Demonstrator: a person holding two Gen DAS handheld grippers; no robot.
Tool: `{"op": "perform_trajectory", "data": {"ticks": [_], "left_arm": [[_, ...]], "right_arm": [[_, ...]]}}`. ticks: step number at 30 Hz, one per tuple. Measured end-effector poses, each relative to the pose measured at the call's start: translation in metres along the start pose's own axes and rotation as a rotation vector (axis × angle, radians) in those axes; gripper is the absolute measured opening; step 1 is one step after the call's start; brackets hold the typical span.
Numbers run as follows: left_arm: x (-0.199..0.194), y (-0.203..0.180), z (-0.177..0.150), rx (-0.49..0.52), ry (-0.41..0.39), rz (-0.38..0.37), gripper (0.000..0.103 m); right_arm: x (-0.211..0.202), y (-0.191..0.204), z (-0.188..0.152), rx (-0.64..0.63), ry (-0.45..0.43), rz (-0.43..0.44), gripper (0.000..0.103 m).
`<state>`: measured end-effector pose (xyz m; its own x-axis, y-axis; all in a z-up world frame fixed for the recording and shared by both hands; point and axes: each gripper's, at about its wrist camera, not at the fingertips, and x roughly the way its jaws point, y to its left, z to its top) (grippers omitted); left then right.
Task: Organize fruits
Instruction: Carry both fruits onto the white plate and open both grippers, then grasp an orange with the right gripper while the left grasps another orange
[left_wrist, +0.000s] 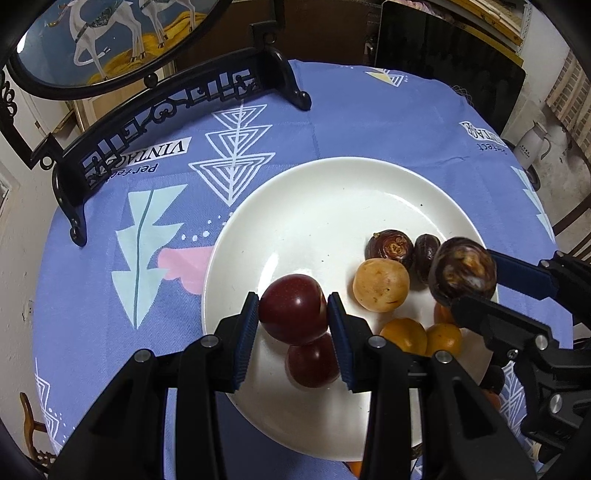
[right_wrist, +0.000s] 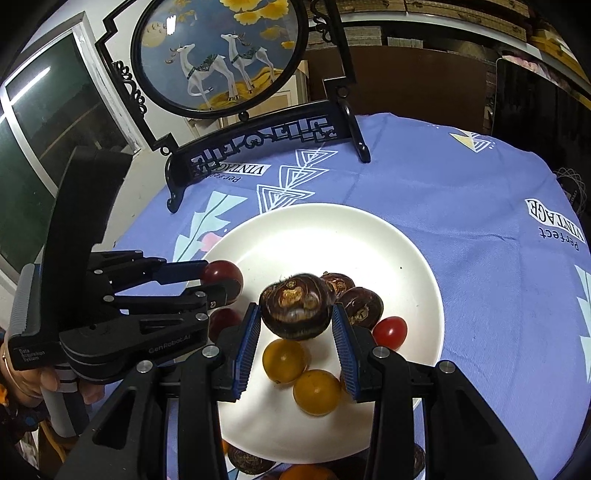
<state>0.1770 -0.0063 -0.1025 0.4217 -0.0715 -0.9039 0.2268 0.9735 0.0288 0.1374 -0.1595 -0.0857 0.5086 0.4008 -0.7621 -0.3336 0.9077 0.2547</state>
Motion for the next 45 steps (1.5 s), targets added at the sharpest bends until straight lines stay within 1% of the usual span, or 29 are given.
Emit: {"op": "perform_trajectory", "data": {"ticks": [4,6,7,8,10,13,16,21,22,23,25,29,32,34,35,37,41,45], "left_arm": [[0.004,0.000,0.001,0.001,0.012,0.005,0.039],[0.006,0.001,0.002,-0.006,0.023,-0.001,0.041],[0.004,0.001,0.002,-0.010,0.015,0.000,0.051],[0.001,0.002,0.002,-0.016,0.003,0.002,0.061],[-0.006,0.003,0.002,-0.019,-0.020,0.000,0.070],[-0.016,0.005,0.002,-0.021,-0.044,-0.002,0.072],[-0.027,0.006,-0.004,-0.015,-0.058,-0.005,0.072],[-0.043,0.005,-0.028,0.012,-0.064,-0.018,0.073],[-0.045,0.005,-0.035,0.012,-0.061,-0.022,0.073],[-0.048,0.006,-0.041,0.009,-0.059,-0.028,0.073],[-0.051,0.008,-0.053,0.001,-0.053,-0.045,0.075],[-0.054,0.013,-0.086,-0.020,-0.016,-0.086,0.076],[-0.051,0.013,-0.110,-0.015,0.022,-0.096,0.076],[-0.050,0.011,-0.122,-0.004,0.041,-0.106,0.076],[-0.049,0.010,-0.127,0.004,0.048,-0.108,0.076],[-0.048,0.003,-0.135,0.025,0.060,-0.118,0.076],[-0.044,-0.010,-0.142,0.057,0.068,-0.136,0.076],[-0.036,-0.024,-0.142,0.075,0.070,-0.154,0.076]], "right_arm": [[0.001,0.001,0.003,-0.005,0.001,0.002,0.040],[0.003,0.000,0.005,-0.001,0.009,-0.008,0.044],[0.002,0.000,0.005,0.004,0.007,-0.012,0.051],[0.000,-0.002,0.005,0.013,-0.002,-0.012,0.054],[-0.005,-0.004,0.002,0.019,-0.007,-0.016,0.055],[-0.015,-0.012,-0.009,0.039,-0.004,-0.026,0.060],[-0.025,-0.017,-0.023,0.053,0.002,-0.028,0.060],[-0.050,-0.011,-0.072,0.041,0.035,-0.017,0.062],[-0.052,-0.010,-0.079,0.044,0.045,-0.011,0.065],[-0.054,-0.006,-0.095,0.052,0.071,0.004,0.069],[-0.053,-0.001,-0.118,0.061,0.113,0.017,0.070],[-0.037,0.002,-0.149,0.106,0.179,0.020,0.070],[-0.020,0.005,-0.156,0.136,0.211,0.019,0.070],[-0.015,0.009,-0.157,0.137,0.206,0.026,0.070],[-0.012,0.013,-0.154,0.121,0.195,0.018,0.063],[-0.006,0.019,-0.151,0.103,0.202,0.012,0.045],[-0.010,0.026,-0.149,0.060,0.213,0.011,0.044],[-0.023,0.020,-0.154,0.081,0.210,0.005,0.044]]}}
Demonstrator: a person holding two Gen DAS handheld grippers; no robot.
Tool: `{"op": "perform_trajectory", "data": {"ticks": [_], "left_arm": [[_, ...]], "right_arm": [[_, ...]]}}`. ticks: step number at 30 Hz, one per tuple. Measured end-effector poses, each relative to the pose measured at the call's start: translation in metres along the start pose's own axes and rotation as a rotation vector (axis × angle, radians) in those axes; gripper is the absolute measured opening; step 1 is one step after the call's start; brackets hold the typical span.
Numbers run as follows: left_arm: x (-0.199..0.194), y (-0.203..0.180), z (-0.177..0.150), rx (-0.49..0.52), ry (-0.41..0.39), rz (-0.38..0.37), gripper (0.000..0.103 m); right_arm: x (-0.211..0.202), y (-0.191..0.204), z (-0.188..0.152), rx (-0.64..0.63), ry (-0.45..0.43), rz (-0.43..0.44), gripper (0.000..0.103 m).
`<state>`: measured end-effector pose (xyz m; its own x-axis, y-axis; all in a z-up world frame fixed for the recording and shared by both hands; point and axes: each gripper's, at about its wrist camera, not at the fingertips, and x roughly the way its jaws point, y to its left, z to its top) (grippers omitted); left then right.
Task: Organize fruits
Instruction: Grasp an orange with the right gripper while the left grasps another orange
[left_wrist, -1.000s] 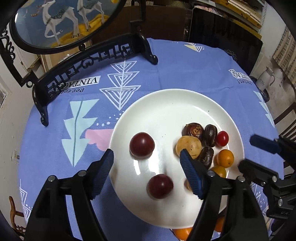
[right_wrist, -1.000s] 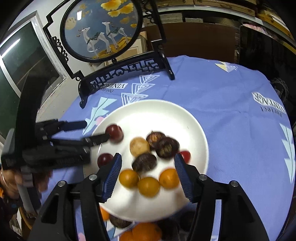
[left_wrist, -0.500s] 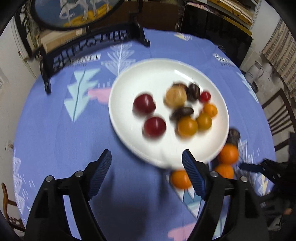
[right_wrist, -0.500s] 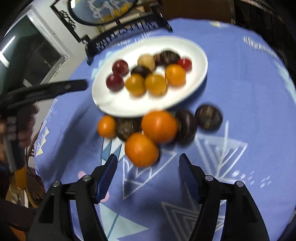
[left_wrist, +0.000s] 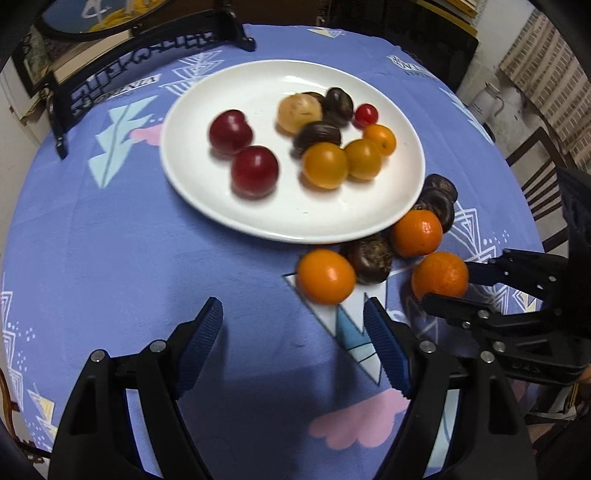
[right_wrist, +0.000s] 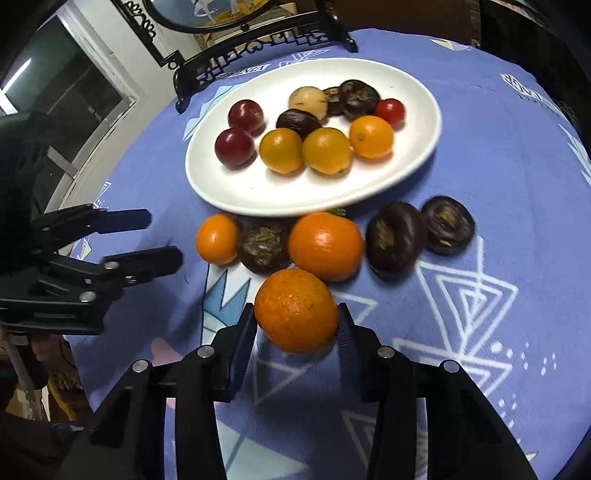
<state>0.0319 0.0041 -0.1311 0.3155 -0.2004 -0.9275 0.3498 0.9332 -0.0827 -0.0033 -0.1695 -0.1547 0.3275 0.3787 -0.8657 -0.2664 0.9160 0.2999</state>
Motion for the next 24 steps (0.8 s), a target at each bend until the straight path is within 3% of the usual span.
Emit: {"op": "perform_trajectory", "data": {"ticks": [12,15,18,24], "left_arm": [[0.031,-0.002,0.007,0.047,-0.032,-0.012,0.076],[0.033,-0.003,0.010,0.045,-0.032,-0.044,0.065],[0.034,-0.009,0.010,0.059,-0.015,-0.091,0.043],[0.029,-0.013,0.003,0.065,-0.014,-0.059,0.040]], "right_arm": [[-0.006,-0.011,-0.006,0.049,-0.008,0.014,0.044],[-0.005,-0.010,-0.005,0.044,-0.007,0.013,0.044],[-0.005,-0.010,-0.005,0.042,-0.005,0.010,0.044],[-0.008,-0.007,-0.005,0.028,-0.009,0.013,0.044]]}}
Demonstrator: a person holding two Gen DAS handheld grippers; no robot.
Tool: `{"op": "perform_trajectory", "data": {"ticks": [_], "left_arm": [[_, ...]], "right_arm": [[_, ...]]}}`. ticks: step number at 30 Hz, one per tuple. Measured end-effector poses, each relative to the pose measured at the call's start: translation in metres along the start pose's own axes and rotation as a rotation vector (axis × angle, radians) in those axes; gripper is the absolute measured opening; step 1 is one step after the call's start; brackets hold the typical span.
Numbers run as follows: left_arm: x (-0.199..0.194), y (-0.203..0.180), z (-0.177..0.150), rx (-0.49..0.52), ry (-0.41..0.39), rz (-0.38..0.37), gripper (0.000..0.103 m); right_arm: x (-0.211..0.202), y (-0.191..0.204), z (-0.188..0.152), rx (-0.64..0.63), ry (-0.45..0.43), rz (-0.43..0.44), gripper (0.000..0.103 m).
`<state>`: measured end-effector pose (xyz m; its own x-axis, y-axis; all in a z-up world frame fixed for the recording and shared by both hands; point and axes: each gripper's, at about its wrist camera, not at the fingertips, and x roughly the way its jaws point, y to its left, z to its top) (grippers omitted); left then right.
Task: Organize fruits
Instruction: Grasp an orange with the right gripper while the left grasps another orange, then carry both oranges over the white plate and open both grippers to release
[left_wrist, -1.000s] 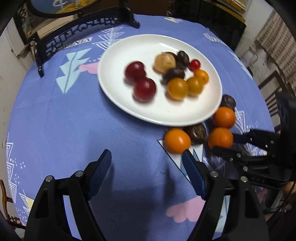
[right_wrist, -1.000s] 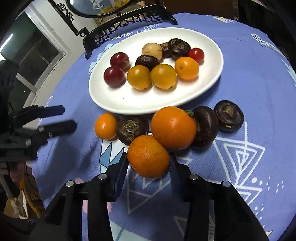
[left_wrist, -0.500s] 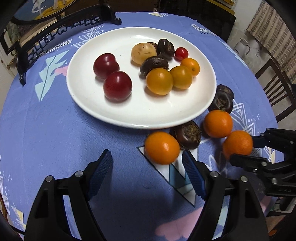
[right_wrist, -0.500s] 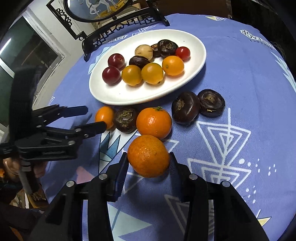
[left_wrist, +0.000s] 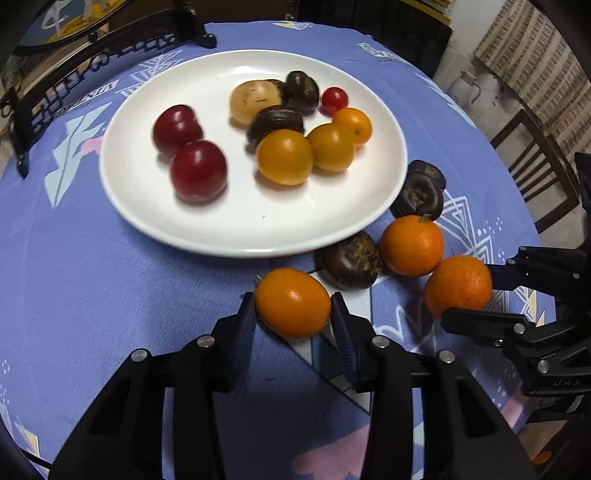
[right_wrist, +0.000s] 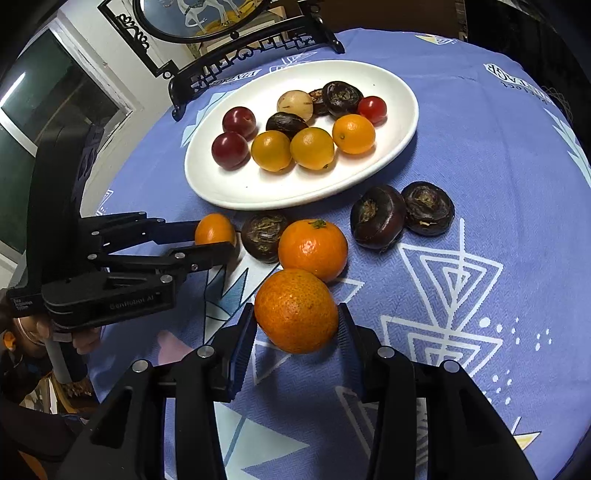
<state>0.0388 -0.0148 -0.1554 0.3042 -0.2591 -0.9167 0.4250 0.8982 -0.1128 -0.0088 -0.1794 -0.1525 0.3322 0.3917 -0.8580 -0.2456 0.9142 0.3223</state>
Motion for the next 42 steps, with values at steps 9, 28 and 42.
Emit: {"op": "perform_trajectory", "data": {"ticks": [9,28,42], "left_arm": [[-0.030,0.000,-0.005,-0.002,-0.042,0.051,0.040],[-0.054,0.003,-0.008,-0.042,-0.057,0.076,0.040],[-0.088,0.020,0.065,-0.066,-0.176,0.130,0.040]], "right_arm": [[-0.003,0.009,-0.008,-0.026,-0.002,0.007,0.044],[-0.012,0.028,-0.015,-0.071,-0.007,0.033,0.044],[-0.059,0.029,0.065,-0.122,-0.200,0.013,0.044]]}}
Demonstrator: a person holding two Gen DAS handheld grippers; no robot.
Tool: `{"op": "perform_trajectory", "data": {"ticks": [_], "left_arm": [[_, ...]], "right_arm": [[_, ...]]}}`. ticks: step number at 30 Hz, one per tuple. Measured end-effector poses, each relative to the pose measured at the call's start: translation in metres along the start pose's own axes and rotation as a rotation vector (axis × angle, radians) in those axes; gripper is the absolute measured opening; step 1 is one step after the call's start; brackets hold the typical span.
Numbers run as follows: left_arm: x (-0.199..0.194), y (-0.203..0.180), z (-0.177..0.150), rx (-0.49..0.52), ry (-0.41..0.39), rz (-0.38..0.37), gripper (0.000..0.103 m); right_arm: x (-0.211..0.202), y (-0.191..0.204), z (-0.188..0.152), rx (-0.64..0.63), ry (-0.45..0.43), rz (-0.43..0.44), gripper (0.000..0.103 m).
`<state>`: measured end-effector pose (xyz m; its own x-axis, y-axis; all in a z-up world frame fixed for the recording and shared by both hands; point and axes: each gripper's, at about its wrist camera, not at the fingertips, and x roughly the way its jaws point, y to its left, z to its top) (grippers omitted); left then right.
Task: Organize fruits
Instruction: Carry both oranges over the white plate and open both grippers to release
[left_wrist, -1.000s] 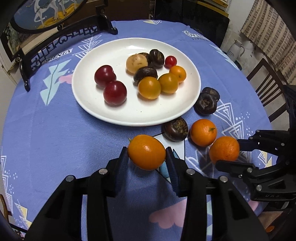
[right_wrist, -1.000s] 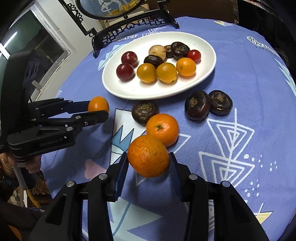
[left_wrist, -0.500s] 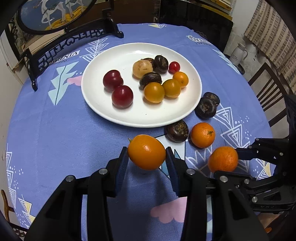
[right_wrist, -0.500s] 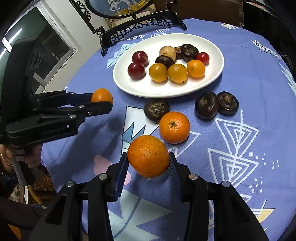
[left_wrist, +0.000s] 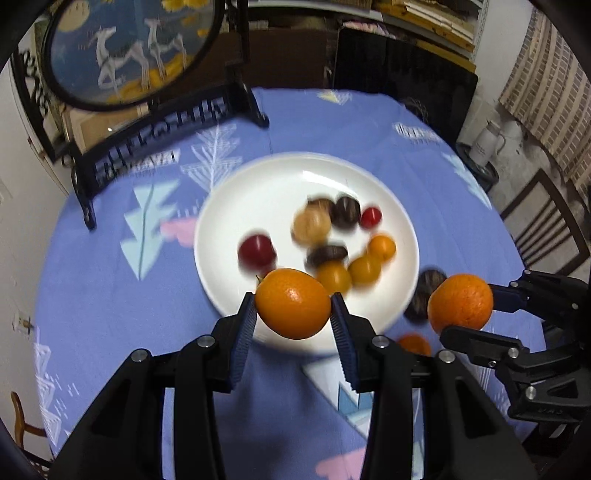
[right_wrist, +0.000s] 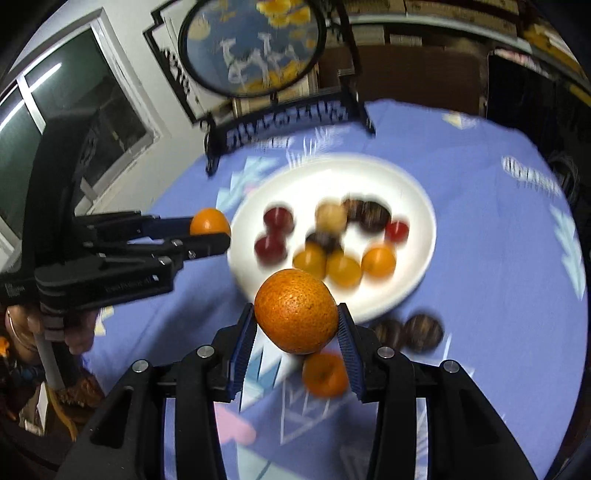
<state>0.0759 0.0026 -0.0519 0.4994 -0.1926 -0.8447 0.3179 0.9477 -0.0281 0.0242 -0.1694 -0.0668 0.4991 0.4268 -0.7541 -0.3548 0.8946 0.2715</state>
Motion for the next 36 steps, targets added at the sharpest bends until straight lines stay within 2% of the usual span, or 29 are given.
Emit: {"op": "perform_trajectory", "data": {"ticks": [4,10,31,36], "left_arm": [[0.005,0.002,0.026,-0.016,-0.019,0.041,0.040],[0.029,0.008,0.045,-0.063,0.008,0.065,0.040],[0.108,0.025,0.071,-0.085,0.119,0.146,0.041],[0.112,0.028,0.073,-0.088,0.109,0.180,0.055]], "right_arm": [[0.000,-0.005,0.033,-0.003,-0.062,-0.021,0.044],[0.016,-0.019,0.056,0.040,-0.083,-0.029,0.044],[0.087,-0.039,0.085,0.061,0.008,-0.068,0.044],[0.100,-0.042,0.087,0.065,0.042,-0.082,0.047]]}}
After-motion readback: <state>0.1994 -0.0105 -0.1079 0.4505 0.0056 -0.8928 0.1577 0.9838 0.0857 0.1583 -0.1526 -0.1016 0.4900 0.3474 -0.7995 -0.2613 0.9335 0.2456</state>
